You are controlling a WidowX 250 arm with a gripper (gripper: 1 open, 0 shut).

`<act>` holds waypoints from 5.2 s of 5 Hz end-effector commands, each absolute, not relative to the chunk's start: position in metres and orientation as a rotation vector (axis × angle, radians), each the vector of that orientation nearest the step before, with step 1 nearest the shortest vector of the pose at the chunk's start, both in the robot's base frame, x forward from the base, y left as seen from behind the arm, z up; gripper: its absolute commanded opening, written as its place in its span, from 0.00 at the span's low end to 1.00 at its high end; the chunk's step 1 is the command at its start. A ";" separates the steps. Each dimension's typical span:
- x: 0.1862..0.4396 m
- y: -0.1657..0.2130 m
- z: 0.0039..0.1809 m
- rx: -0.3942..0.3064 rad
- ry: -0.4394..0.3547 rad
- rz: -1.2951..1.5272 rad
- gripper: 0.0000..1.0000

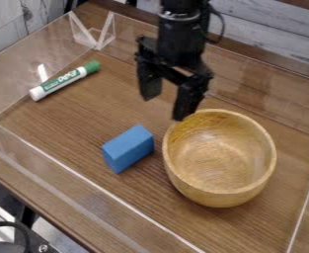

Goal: Put the blue block in the brown bowl

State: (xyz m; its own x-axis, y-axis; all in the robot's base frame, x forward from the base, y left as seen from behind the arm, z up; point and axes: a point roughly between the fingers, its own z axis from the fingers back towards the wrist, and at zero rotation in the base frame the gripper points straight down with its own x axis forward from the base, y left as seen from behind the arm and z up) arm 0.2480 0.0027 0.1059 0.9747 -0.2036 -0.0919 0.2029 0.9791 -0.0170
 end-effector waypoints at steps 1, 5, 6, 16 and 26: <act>0.239 0.012 0.116 0.012 0.015 -0.261 1.00; 0.220 0.026 0.097 0.000 -0.035 -0.335 1.00; 0.218 0.027 0.093 -0.007 -0.043 -0.335 1.00; 0.218 0.042 0.062 -0.051 -0.090 -0.329 1.00; 0.229 0.026 0.072 -0.047 -0.154 -0.296 1.00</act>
